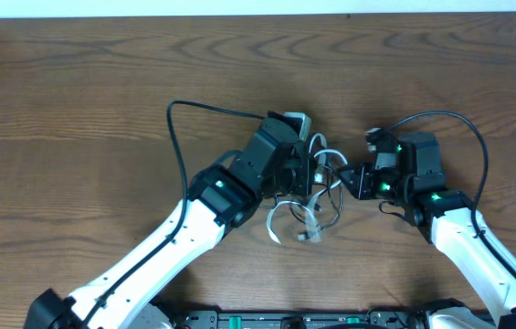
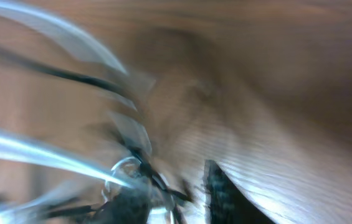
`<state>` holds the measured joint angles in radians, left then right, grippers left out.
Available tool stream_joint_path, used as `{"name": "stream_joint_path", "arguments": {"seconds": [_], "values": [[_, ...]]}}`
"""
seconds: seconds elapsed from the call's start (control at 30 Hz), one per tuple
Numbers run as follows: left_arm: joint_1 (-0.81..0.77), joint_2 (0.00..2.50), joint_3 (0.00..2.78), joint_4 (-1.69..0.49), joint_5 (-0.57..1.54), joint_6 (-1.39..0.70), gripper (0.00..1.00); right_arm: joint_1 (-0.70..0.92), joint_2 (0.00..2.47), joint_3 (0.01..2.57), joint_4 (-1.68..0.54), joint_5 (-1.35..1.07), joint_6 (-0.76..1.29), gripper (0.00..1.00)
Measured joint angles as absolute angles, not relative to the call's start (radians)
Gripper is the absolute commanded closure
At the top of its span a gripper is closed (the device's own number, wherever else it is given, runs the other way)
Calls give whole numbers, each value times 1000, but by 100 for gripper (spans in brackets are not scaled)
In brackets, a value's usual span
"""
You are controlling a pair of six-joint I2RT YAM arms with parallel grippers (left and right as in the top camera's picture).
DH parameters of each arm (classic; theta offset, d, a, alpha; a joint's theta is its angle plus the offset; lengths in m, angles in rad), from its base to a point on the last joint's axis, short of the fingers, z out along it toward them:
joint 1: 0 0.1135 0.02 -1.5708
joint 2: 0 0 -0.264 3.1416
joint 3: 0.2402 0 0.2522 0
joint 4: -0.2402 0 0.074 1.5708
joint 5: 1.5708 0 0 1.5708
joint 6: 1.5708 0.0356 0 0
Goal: Untangle cables
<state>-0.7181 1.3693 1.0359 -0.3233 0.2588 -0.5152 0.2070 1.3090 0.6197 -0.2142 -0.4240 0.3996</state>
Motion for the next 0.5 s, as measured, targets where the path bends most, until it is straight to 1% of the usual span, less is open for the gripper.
{"name": "stream_joint_path", "arguments": {"seconds": [0.1, 0.17, 0.3, 0.4, 0.5], "values": [[-715, 1314, 1035, -366, 251, -488, 92, 207, 1309, 620, -286, -257, 479, 89], [-702, 1266, 1035, -408, 237, -474, 92, 207, 1309, 620, -339, -162, 517, 90], [-618, 1178, 1034, -476, 224, -464, 92, 202, 1309, 620, -458, 31, 586, 90], [-538, 1120, 1034, -510, 216, -462, 92, 190, 1309, 620, -517, 128, 627, 87], [-456, 1063, 1034, -517, 212, -462, 92, 160, 1309, 620, -537, 192, 665, 77]]}}
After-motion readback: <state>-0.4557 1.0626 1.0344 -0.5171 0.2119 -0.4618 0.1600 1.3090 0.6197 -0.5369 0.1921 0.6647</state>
